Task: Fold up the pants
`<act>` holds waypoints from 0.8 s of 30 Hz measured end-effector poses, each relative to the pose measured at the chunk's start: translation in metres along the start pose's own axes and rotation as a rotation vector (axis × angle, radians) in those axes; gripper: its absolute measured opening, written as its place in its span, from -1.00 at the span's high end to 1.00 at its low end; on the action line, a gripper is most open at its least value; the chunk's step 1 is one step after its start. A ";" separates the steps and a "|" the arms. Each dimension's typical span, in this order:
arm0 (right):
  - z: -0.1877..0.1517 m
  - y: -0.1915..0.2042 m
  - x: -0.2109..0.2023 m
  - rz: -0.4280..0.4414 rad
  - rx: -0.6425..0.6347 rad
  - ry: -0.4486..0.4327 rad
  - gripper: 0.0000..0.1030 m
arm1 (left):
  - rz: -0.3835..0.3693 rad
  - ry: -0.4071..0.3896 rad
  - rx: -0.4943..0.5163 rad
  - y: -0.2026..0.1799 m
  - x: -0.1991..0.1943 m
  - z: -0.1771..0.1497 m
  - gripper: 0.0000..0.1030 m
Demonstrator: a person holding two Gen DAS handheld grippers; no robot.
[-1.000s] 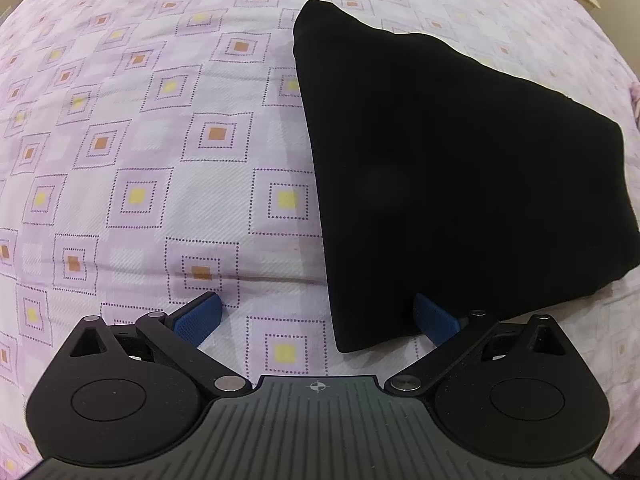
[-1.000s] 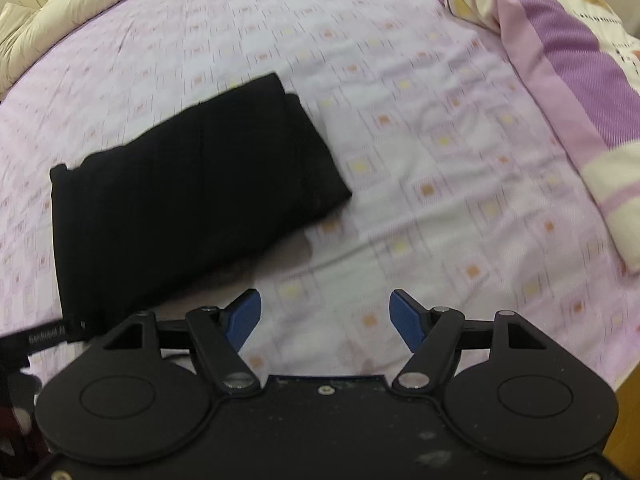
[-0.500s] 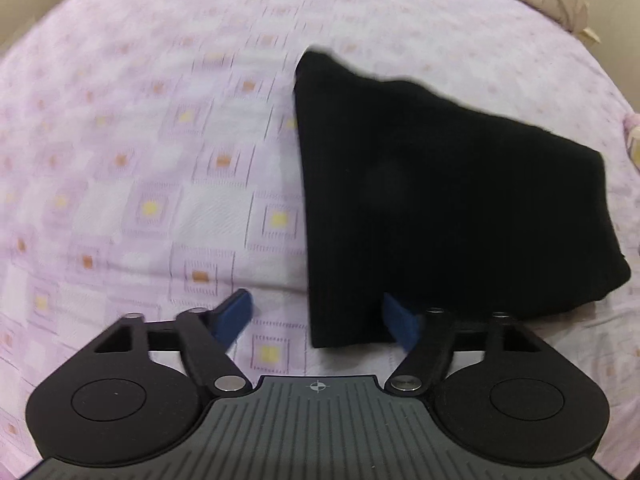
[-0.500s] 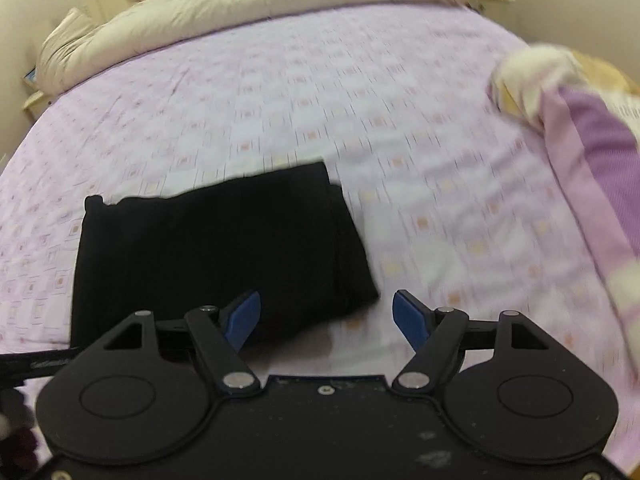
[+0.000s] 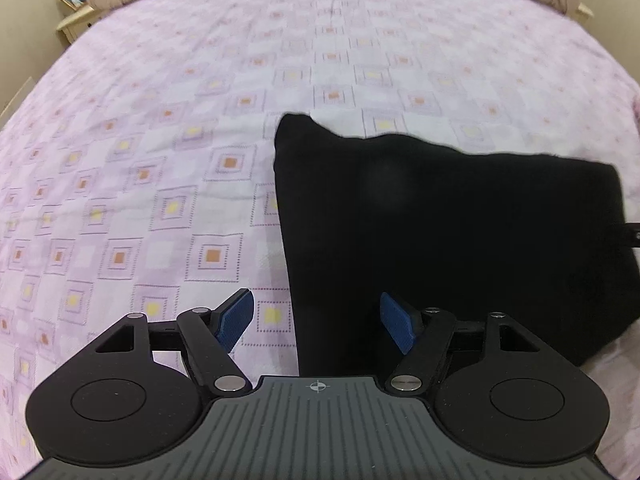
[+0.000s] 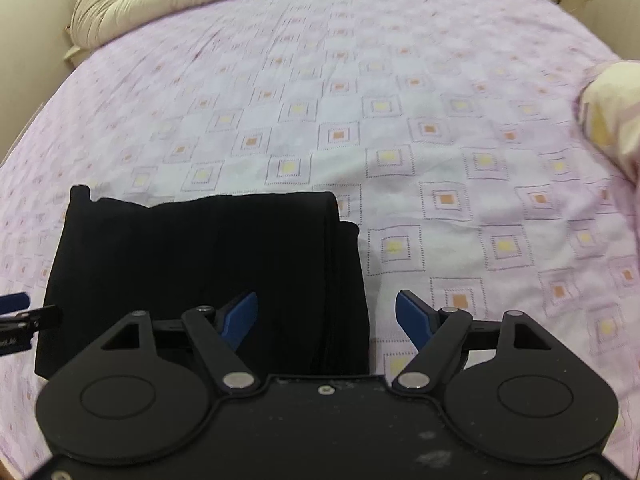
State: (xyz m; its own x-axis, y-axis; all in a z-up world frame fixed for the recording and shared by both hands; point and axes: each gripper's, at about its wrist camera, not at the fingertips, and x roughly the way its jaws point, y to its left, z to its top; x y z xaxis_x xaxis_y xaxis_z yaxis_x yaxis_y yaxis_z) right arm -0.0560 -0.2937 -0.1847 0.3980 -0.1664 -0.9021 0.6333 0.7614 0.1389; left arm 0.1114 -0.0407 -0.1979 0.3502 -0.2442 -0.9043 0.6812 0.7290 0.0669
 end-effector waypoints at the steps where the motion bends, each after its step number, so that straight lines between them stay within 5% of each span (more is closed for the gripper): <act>1: 0.000 -0.001 0.004 0.013 -0.004 0.013 -0.56 | -0.002 0.007 0.002 -0.001 0.004 0.001 -0.35; 6: 0.000 -0.008 0.028 0.092 0.004 0.087 -0.58 | -0.034 0.022 -0.021 0.002 0.020 0.006 -0.48; 12: 0.002 -0.010 0.043 0.167 -0.003 0.084 -0.98 | -0.069 0.041 -0.057 0.010 0.033 0.015 -0.75; 24: 0.002 0.001 0.050 0.165 -0.059 0.077 -1.00 | -0.154 0.124 -0.112 0.026 0.059 0.034 -0.98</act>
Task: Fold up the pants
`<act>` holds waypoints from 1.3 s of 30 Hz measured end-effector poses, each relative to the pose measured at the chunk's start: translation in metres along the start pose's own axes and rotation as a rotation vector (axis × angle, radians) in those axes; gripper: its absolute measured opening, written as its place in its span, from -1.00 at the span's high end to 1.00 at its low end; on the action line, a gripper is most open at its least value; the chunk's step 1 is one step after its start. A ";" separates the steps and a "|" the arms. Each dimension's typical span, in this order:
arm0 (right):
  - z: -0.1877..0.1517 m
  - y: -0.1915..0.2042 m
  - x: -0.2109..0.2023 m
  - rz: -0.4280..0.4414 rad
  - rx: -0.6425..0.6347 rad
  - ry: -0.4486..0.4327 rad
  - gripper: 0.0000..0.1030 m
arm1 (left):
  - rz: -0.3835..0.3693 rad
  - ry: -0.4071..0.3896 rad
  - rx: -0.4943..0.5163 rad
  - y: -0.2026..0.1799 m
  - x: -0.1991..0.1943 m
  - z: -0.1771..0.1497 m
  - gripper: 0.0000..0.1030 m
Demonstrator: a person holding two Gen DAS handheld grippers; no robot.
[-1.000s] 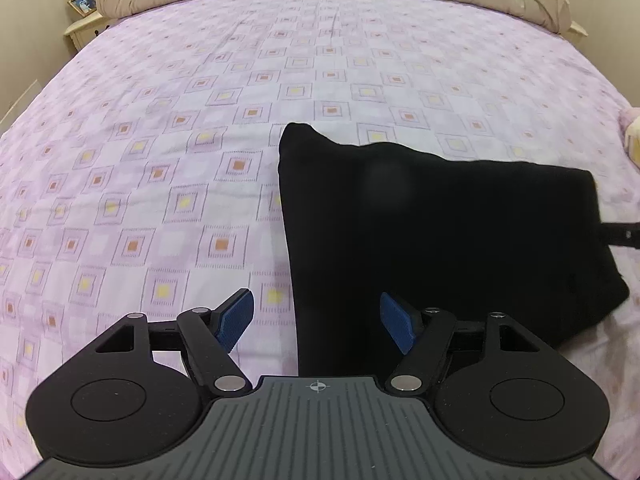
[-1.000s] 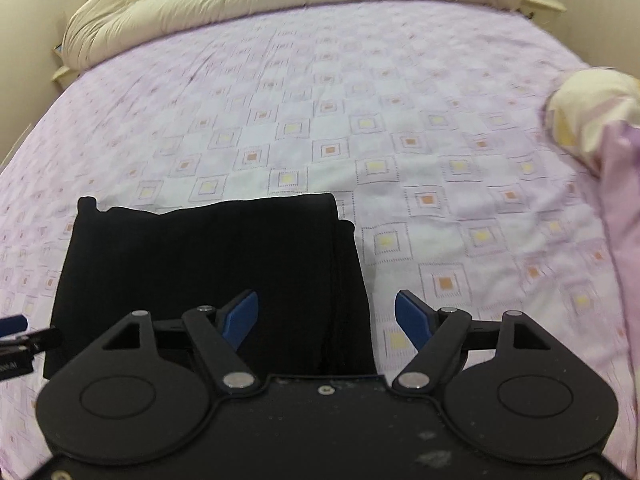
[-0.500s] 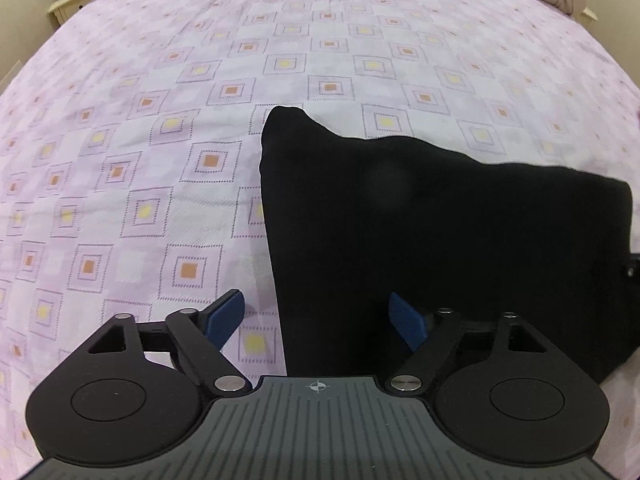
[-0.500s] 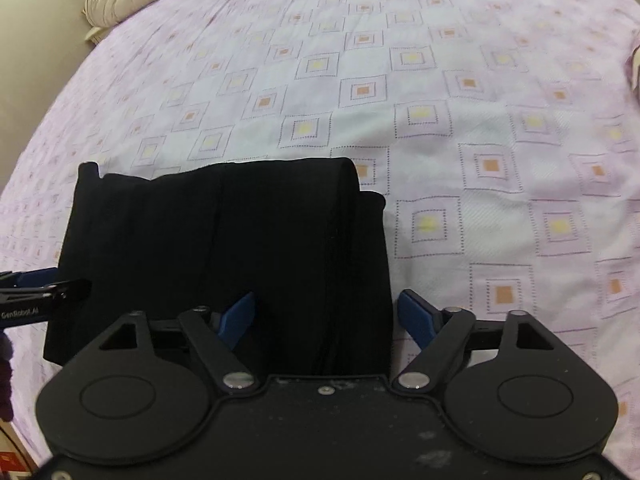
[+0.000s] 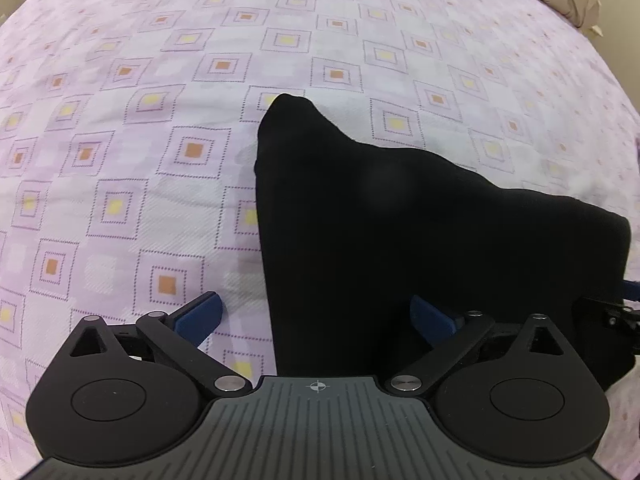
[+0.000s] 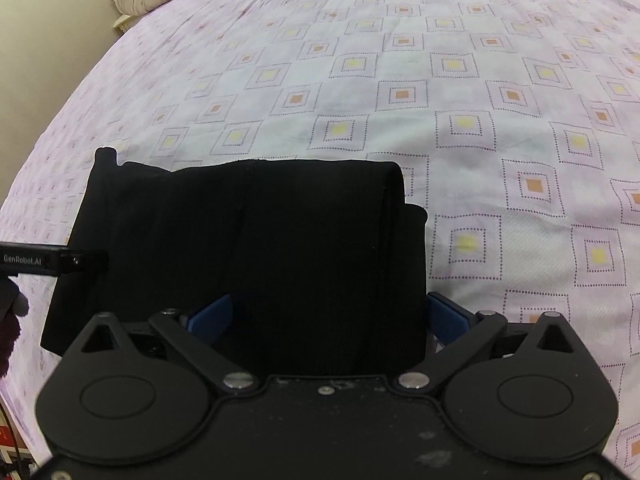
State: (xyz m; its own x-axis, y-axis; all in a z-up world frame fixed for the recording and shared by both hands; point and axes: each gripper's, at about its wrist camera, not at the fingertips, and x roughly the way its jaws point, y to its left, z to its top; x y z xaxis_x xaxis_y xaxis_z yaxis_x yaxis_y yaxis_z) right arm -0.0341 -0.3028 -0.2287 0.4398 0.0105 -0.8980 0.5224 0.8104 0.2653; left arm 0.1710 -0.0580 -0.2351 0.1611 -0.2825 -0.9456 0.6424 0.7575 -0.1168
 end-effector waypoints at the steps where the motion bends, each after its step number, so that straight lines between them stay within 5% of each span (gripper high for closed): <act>1: 0.001 -0.001 0.000 0.004 0.008 0.002 -1.00 | -0.003 0.001 0.003 -0.001 0.000 0.001 -0.98; 4: 0.004 -0.006 -0.002 0.020 0.040 0.007 -1.00 | -0.002 0.007 0.015 -0.005 0.000 0.003 -0.91; 9: 0.005 -0.012 -0.006 0.035 0.077 0.011 -1.00 | -0.003 0.022 0.019 -0.018 0.000 0.011 -0.49; 19: 0.005 -0.008 -0.005 0.024 0.056 0.019 -1.00 | 0.046 0.017 0.034 -0.033 -0.004 0.011 -0.25; 22: 0.007 -0.007 -0.002 0.033 0.055 0.033 -1.00 | 0.051 0.008 0.044 -0.035 -0.006 0.009 -0.04; 24: 0.011 -0.011 -0.002 0.059 0.076 0.052 -1.00 | 0.085 -0.002 0.053 -0.037 -0.010 0.007 0.41; 25: 0.013 -0.013 -0.003 0.072 0.093 0.058 -0.99 | 0.093 -0.012 0.055 -0.038 -0.012 0.006 0.47; 26: 0.015 -0.016 -0.005 0.081 0.111 0.065 -0.56 | 0.094 -0.022 0.050 -0.038 -0.013 0.005 0.57; 29: 0.018 -0.023 -0.016 0.052 0.151 0.062 0.29 | 0.099 -0.053 0.037 -0.039 -0.023 0.001 0.68; 32: 0.015 -0.022 -0.032 0.064 0.169 0.028 0.49 | 0.117 -0.084 0.053 -0.046 -0.034 -0.003 0.72; 39: 0.009 0.012 -0.050 0.008 0.117 -0.030 0.52 | 0.127 -0.120 0.046 -0.041 -0.050 -0.008 0.73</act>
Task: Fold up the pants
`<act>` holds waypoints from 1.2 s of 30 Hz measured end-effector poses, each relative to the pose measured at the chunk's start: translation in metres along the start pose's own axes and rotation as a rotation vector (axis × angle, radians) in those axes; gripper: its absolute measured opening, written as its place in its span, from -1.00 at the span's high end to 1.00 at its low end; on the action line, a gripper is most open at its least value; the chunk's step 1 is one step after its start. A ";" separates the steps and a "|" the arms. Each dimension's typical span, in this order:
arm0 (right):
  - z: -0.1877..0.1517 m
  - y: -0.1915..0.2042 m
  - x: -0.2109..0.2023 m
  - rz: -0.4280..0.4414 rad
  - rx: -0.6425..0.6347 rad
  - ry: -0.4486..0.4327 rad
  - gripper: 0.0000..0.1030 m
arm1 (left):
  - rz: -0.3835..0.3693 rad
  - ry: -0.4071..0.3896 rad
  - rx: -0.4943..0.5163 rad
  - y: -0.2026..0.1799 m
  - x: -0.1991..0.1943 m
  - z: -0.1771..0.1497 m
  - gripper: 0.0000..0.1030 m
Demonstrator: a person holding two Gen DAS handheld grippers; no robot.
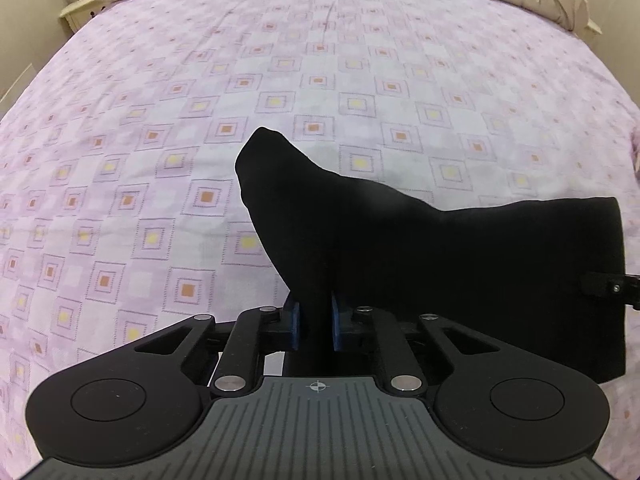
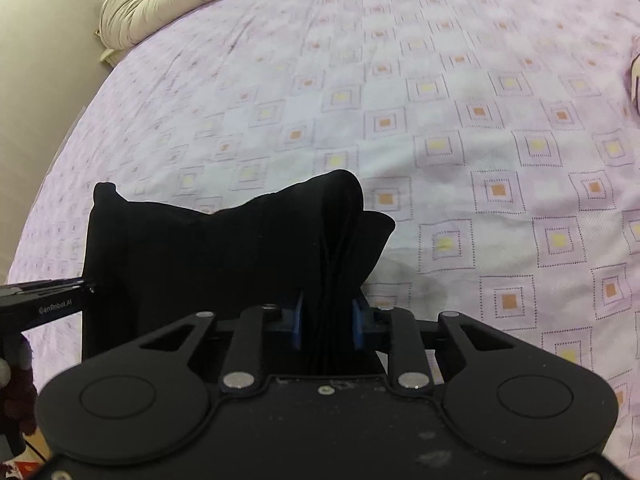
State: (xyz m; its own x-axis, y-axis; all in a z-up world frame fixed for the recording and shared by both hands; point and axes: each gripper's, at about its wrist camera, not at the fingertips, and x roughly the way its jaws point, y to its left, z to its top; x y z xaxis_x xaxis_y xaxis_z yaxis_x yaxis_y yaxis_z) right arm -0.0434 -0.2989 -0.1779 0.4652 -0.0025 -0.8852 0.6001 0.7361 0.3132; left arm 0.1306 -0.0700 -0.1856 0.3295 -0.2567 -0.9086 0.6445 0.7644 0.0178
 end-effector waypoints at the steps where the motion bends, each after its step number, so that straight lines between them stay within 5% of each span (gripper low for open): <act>1: 0.000 0.003 0.000 0.002 0.006 0.000 0.52 | 0.000 -0.005 -0.002 0.005 -0.002 -0.001 0.73; 9: 0.008 0.074 0.026 0.027 -0.052 0.037 0.52 | 0.037 -0.031 -0.059 0.086 -0.016 -0.016 0.74; 21: 0.044 0.304 0.130 0.206 -0.296 0.120 0.53 | 0.236 -0.046 -0.231 0.306 -0.030 -0.018 0.74; 25: 0.050 0.367 0.150 0.223 -0.396 0.112 0.53 | 0.239 -0.028 -0.298 0.351 -0.021 -0.019 0.72; 30: 0.058 0.383 0.184 0.100 -0.436 0.146 0.52 | 0.156 0.034 -0.402 0.381 0.010 -0.032 0.52; 36: 0.058 0.378 0.202 0.017 -0.410 0.165 0.22 | 0.156 0.027 -0.384 0.382 0.020 -0.037 0.39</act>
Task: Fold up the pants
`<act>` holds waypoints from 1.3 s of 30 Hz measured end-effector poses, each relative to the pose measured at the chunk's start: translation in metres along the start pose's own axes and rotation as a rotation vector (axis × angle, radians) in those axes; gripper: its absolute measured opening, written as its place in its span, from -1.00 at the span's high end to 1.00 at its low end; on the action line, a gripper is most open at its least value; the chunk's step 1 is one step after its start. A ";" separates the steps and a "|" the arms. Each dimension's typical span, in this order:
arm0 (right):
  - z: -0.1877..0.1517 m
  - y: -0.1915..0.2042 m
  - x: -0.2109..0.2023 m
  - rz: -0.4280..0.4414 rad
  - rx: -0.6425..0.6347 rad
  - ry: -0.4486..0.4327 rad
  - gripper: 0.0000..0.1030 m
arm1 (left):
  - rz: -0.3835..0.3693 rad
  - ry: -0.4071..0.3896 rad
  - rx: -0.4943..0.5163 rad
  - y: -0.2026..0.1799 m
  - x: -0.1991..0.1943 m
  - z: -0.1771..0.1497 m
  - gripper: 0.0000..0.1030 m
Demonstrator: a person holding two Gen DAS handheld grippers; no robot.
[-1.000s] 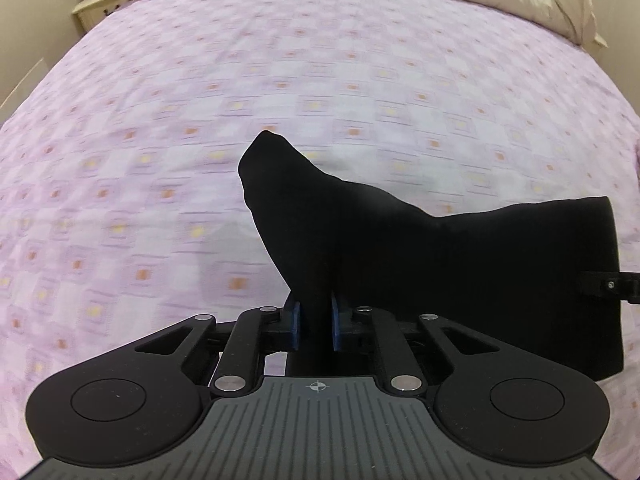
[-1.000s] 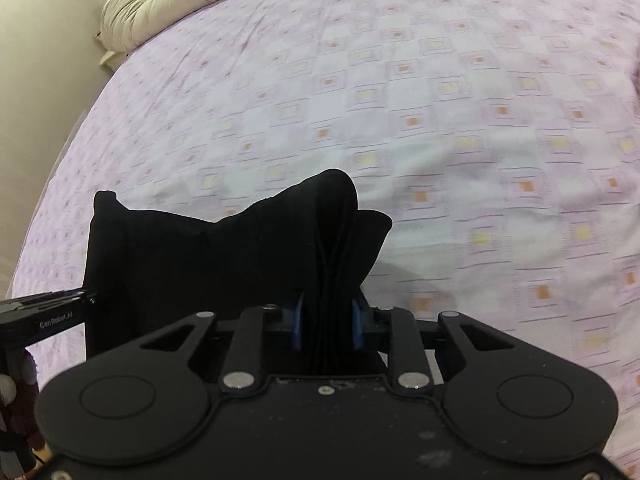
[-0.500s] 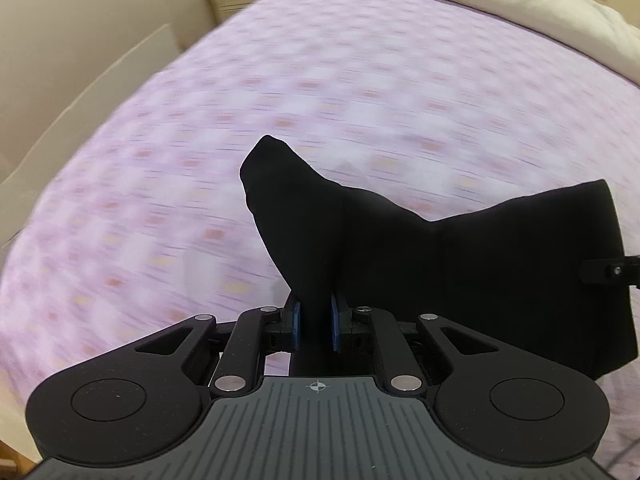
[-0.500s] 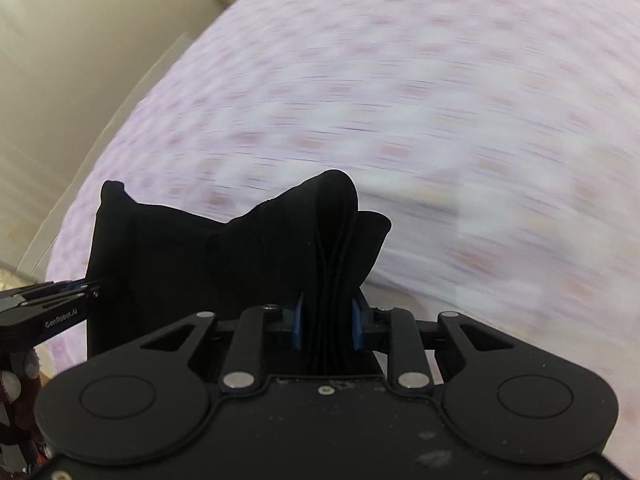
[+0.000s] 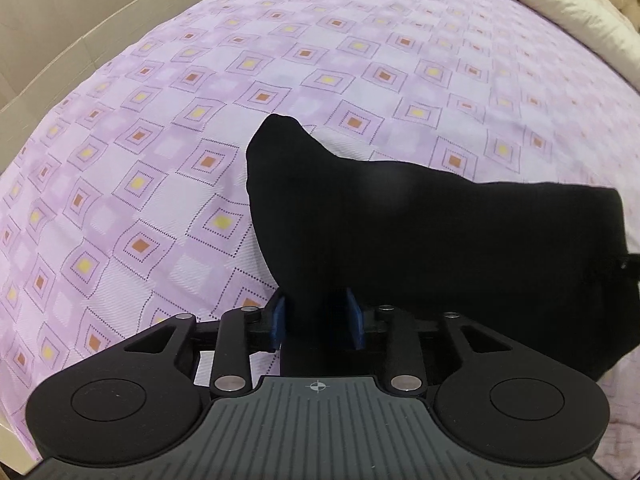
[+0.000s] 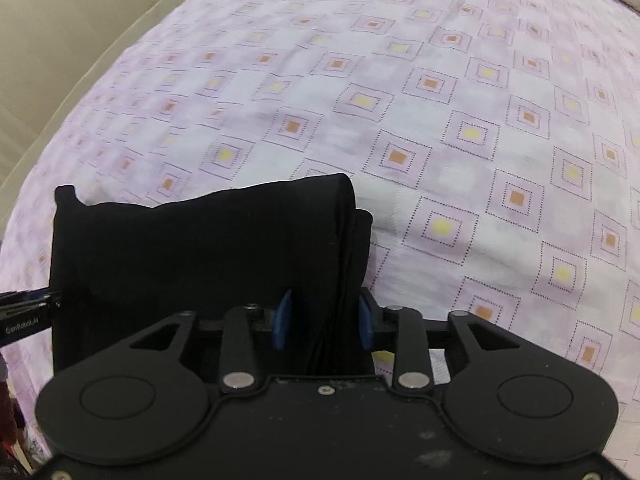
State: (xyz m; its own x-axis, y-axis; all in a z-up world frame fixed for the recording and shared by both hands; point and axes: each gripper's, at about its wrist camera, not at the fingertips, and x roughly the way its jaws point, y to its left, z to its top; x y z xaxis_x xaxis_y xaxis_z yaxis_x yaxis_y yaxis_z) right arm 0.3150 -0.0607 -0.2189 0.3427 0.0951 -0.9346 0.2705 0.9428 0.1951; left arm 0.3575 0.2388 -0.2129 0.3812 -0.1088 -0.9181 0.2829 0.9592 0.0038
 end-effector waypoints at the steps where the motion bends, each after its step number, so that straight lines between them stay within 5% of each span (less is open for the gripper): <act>1: 0.001 0.002 -0.001 -0.018 -0.010 -0.001 0.16 | 0.001 -0.007 -0.010 0.004 -0.005 0.001 0.39; 5: -0.007 0.021 -0.023 -0.106 -0.022 -0.051 0.08 | 0.089 -0.088 -0.009 0.011 -0.027 0.005 0.40; 8: -0.007 0.030 -0.048 -0.164 -0.040 -0.188 0.08 | 0.067 -0.107 -0.011 0.014 -0.030 0.017 0.40; 10: -0.003 0.040 -0.053 -0.163 -0.064 -0.221 0.40 | 0.061 -0.107 -0.009 0.014 -0.022 0.028 0.40; 11: 0.000 0.044 -0.052 -0.155 -0.081 -0.215 0.58 | 0.063 -0.108 -0.010 0.012 -0.016 0.035 0.40; 13: 0.007 0.052 -0.041 -0.145 -0.105 -0.179 0.60 | 0.084 -0.109 -0.017 0.013 -0.007 0.045 0.40; 19: 0.025 0.051 0.002 -0.186 -0.101 -0.080 0.61 | 0.117 -0.032 -0.010 0.014 0.036 0.065 0.39; 24: 0.035 0.041 0.013 -0.163 -0.068 -0.045 0.50 | 0.126 -0.048 0.025 0.011 0.028 0.066 0.41; 31: 0.006 0.047 -0.036 -0.076 -0.090 -0.162 0.53 | 0.080 -0.075 0.039 0.000 -0.026 0.024 0.43; 39: -0.063 0.045 -0.036 -0.098 -0.128 -0.056 0.73 | 0.093 0.043 0.129 -0.029 -0.018 -0.039 0.40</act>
State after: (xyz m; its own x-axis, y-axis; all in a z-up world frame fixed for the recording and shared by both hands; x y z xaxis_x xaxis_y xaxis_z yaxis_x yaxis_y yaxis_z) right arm 0.2578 -0.0019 -0.1956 0.3706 -0.0139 -0.9287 0.1897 0.9799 0.0611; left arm 0.3083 0.2231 -0.2122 0.3736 -0.0074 -0.9276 0.3601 0.9227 0.1377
